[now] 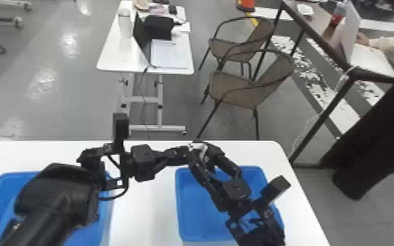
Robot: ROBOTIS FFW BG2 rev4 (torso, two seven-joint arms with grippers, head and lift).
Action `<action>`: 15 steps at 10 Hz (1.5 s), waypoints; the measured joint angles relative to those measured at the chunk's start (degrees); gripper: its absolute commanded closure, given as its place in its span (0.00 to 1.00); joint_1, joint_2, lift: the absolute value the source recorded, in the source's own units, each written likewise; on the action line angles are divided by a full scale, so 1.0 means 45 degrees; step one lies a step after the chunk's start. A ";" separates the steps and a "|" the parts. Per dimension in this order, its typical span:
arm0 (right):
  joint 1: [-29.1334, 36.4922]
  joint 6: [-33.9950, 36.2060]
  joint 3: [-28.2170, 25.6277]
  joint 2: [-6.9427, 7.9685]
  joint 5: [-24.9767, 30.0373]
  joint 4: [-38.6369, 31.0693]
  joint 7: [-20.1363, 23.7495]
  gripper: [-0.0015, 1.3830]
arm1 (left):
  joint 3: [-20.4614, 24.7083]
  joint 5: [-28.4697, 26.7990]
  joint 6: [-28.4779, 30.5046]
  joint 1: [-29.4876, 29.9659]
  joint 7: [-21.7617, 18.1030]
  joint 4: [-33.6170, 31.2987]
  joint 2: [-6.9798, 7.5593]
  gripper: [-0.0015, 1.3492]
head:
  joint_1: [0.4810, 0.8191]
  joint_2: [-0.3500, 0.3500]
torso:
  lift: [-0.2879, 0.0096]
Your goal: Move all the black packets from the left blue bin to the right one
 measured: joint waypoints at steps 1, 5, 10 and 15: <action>0.0071 0.0019 -0.0055 0.0002 0.0025 -0.0053 -0.0479 0.79 | -0.0008 0.0061 0.0142 0.0082 -0.0003 -0.0218 0.0060 0.90 | 0.63 0.19 | 0.97; 0.0530 -0.0304 -0.0116 -0.0001 0.0006 -0.0323 -0.1064 0.93 | 0.0518 0.0154 0.0763 0.0786 0.0032 -0.1273 0.0486 0.65 | 0.63 0.20 | 0.97; -0.0067 -0.0684 -0.1237 -0.0001 0.0278 0.1438 -0.1504 0.93 | 0.1624 -0.0078 0.1382 0.1740 0.0697 -0.1995 0.0921 0.07 | 0.63 0.19 | 0.97; -0.0249 -0.0686 -0.2399 -0.0001 0.0210 0.3738 -0.2121 0.64 | 0.4415 0.0145 0.1906 0.4187 0.1706 -0.5446 0.1656 0.00 | 0.63 0.26 | 0.97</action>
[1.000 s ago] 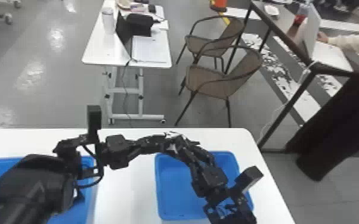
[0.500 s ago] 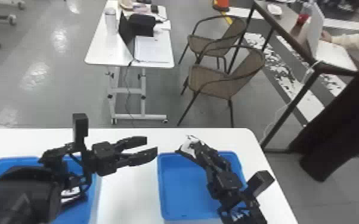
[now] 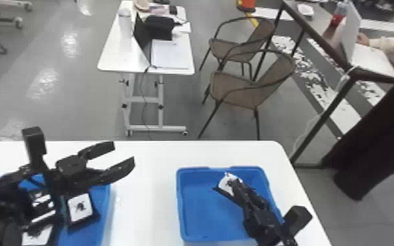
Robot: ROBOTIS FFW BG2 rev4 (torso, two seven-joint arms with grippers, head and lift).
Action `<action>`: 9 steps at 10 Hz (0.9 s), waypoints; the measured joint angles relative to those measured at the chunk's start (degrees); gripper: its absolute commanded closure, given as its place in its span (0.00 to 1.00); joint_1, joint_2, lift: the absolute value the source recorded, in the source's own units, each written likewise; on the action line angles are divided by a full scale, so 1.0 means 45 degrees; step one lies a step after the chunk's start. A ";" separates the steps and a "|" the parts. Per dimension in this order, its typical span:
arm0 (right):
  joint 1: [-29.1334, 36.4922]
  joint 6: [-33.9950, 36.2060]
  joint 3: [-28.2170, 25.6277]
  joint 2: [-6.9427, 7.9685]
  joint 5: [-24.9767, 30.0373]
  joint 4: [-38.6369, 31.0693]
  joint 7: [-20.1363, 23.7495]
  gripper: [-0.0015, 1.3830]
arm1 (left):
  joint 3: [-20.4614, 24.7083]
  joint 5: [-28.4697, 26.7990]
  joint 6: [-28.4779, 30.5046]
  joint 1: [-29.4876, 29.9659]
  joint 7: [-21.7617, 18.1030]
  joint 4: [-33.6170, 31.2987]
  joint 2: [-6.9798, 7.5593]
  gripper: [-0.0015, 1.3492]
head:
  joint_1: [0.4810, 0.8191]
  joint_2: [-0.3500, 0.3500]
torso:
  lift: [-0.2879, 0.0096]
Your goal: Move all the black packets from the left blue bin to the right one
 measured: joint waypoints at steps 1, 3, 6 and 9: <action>0.0020 -0.0003 -0.0188 0.0000 -0.0166 0.0288 -0.0029 0.39 | 0.0673 0.0004 0.0152 0.0545 0.0209 -0.0600 0.0006 0.00 | 0.63 0.27 | 0.97; 0.0071 -0.0347 -0.0512 0.0000 -0.0219 0.0429 -0.0005 0.12 | 0.1697 -0.0078 0.0437 0.1414 0.0384 -0.1606 -0.0009 0.00 | 0.63 0.31 | 0.97; 0.0978 -0.0879 -0.0574 0.0000 -0.0058 -0.1455 -0.0016 0.08 | 0.2985 -0.0351 0.0155 0.2540 0.1423 -0.2702 -0.0353 0.10 | 0.63 0.37 | 0.97; 0.2249 -0.0856 -0.0413 0.0000 -0.0428 -0.3925 0.0008 0.08 | 0.4780 -0.0685 0.0246 0.3597 0.2769 -0.3134 -0.1548 0.16 | 0.63 0.49 | 0.97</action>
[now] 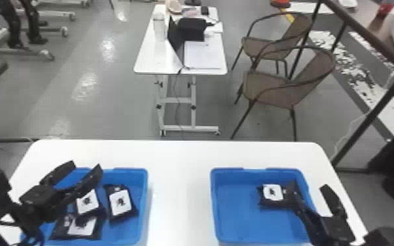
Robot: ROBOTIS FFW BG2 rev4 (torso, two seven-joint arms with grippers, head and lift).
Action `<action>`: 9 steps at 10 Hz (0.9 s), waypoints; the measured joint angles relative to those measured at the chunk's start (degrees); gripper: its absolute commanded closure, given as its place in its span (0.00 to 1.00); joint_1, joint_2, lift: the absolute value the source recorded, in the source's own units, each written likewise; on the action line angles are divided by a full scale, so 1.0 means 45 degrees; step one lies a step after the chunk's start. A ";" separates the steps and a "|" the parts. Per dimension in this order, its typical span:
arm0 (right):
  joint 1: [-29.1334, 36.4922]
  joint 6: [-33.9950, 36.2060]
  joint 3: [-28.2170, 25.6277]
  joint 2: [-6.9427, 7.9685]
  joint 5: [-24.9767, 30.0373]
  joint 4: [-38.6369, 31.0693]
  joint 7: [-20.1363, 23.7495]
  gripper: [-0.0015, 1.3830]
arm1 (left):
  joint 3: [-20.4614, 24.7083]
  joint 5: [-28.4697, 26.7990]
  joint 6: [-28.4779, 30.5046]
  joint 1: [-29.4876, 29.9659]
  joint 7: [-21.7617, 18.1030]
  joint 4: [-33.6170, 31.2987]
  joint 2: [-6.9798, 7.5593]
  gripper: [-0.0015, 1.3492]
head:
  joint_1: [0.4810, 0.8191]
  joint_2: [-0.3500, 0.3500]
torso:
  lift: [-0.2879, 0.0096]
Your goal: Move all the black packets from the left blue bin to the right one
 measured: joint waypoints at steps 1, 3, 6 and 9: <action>0.0145 0.0070 0.0064 0.0000 -0.0130 -0.0489 0.0060 0.08 | 0.0351 -0.0132 0.0138 0.0260 0.0274 -0.0055 -0.0260 0.16 | 0.63 0.51 | 0.97; 0.0182 0.0128 0.0161 0.0000 -0.0317 -0.1001 0.0125 0.08 | 0.0533 -0.0866 0.0775 0.0511 0.0763 -0.0068 -0.0322 0.16 | 0.63 0.55 | 0.97; 0.0099 0.0326 0.0243 0.0000 -0.0366 -0.1185 0.0263 0.08 | 0.0301 -0.1762 0.1839 0.0404 0.1920 0.0262 -0.0177 0.22 | 0.63 0.59 | 0.97; 0.0084 0.0414 0.0314 0.0000 -0.0455 -0.1189 0.0351 0.08 | -0.0632 -0.2061 0.2676 -0.0794 0.2017 0.2329 0.0678 0.22 | 0.63 0.59 | 0.97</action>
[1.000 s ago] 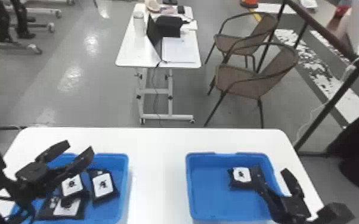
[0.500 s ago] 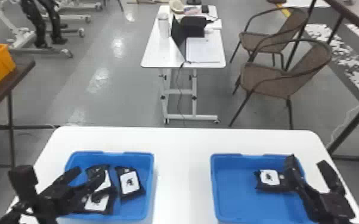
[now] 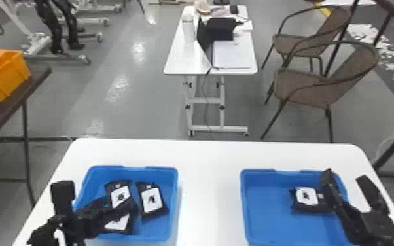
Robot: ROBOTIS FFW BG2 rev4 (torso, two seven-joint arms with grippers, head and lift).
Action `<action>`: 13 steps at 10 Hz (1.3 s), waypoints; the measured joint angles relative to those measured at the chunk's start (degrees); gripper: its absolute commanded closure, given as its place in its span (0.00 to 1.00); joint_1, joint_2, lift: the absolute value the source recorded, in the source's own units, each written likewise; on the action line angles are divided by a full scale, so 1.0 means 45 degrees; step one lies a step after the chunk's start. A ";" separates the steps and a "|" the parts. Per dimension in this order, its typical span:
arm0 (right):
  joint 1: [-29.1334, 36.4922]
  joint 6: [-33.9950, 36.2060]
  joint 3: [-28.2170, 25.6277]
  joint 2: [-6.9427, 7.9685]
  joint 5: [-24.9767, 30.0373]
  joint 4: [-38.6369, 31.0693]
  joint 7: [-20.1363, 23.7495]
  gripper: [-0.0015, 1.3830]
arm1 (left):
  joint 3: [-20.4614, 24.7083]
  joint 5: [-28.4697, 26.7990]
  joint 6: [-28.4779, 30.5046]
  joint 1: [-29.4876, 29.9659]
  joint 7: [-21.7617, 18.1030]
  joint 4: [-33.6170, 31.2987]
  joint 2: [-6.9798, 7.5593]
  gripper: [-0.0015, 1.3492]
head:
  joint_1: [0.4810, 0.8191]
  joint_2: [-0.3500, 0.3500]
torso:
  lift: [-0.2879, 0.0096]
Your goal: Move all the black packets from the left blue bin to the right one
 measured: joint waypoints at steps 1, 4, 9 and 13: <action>-0.0038 0.0077 -0.0003 0.0000 -0.0021 0.0013 0.0068 0.08 | -0.0517 0.0064 0.0033 -0.0473 0.0194 0.0844 0.0393 0.22 | 0.63 0.58 | 0.97; -0.0064 0.0187 0.0002 0.0000 -0.0113 0.0087 0.0135 0.08 | -0.0950 -0.0200 0.0130 -0.1194 0.0612 0.2022 0.0517 0.38 | 0.63 0.58 | 0.97; 0.0013 0.0236 0.0003 0.0000 -0.0293 0.0146 0.0146 0.08 | -0.2130 0.0728 -0.0302 -0.1311 0.0382 0.2095 0.1467 0.85 | 0.63 0.55 | 0.97; 0.0039 0.0236 0.0032 0.0000 -0.0481 0.0269 0.0145 0.08 | -0.1961 0.0865 0.0733 -0.0559 0.0329 0.0437 0.1481 0.55 | 0.63 0.54 | 0.97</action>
